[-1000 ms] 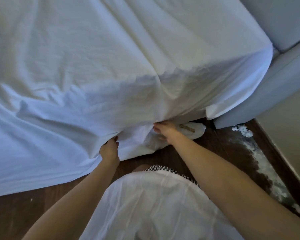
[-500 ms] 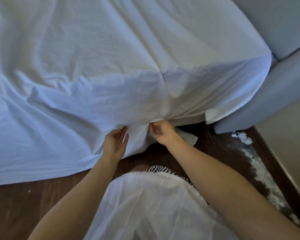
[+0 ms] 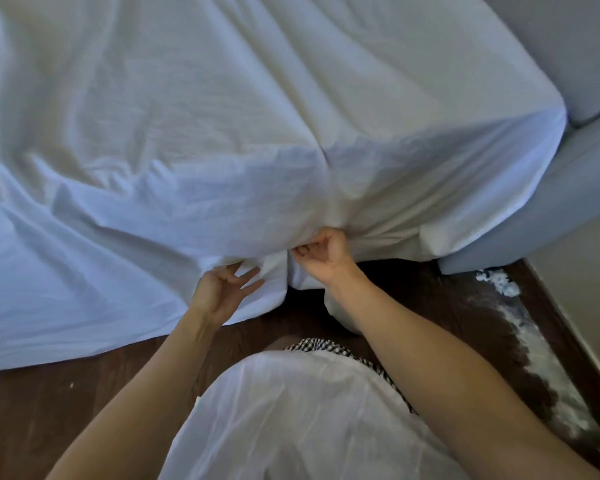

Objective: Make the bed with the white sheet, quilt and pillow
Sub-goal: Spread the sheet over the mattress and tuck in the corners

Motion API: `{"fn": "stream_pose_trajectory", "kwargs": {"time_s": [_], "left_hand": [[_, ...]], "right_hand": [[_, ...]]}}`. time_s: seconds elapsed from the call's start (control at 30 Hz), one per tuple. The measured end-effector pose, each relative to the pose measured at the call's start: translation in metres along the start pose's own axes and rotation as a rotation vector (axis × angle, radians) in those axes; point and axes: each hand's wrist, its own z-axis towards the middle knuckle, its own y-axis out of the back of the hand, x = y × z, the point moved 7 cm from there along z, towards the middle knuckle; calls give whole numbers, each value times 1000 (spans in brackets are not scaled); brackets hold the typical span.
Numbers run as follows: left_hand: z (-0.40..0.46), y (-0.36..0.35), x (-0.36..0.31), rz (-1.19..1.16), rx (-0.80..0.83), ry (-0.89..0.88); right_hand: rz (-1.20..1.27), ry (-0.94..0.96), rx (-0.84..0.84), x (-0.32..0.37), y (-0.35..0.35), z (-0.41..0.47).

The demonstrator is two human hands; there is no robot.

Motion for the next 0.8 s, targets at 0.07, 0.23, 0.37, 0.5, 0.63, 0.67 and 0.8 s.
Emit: {"fn": "stream_pose_trajectory", "kwargs": {"time_s": [0.07,0.23,0.37,0.5,0.63,0.67,0.8], "left_hand": [[4,0,1,-136,-2,-32],[5,9,-1,-484,-121,4],[-2,20,-4,-296,-284,34],[-8,32,-4,-8,-403,-86],[-16,45,-10,592,-525,-34],[-19,50,-14,667,-563,-22],[-21,56,-23,733,-548,-49]], "right_hand": [[19,-19,19,0,0,-1],[-34,15,-25,8,11,-6],[-37,77,-167,21,17,-1],[-290,141,-212,28,30,0],[-910,246,-273,42,41,-15],[-944,274,-278,43,39,-17],[-794,369,-285,42,32,-18]]}}
